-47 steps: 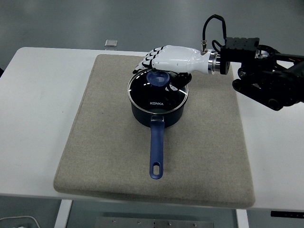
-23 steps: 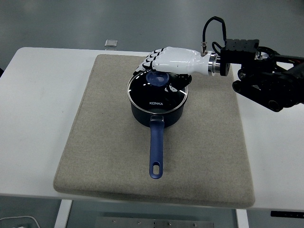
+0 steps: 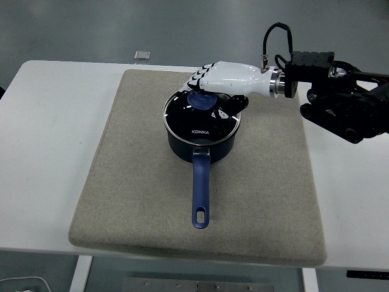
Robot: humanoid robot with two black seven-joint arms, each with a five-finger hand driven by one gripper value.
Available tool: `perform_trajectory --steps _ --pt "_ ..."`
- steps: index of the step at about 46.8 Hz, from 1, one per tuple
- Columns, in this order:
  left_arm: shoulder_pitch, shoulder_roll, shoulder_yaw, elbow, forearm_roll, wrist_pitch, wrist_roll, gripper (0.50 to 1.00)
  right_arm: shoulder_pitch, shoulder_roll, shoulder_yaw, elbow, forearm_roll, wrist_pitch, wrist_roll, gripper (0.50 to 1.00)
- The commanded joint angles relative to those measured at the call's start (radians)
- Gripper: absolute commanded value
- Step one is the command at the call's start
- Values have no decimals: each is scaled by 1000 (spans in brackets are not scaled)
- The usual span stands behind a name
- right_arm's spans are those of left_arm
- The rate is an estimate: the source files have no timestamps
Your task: Lift the pot lid and place it to the right of the pot.
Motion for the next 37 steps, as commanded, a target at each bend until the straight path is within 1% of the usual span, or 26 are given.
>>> perform_trajectory --steps 1,9,37 --pt "0 0 0 0 0 0 0 1000 -1 -1 0 -3 -3 5 0 903" --pt "0 0 -1 0 0 0 0 1000 2 -1 -12 -24 -9 -1 0 903" --pt "0 0 0 0 0 0 0 1000 18 -1 -29 -29 -11 0 0 903"
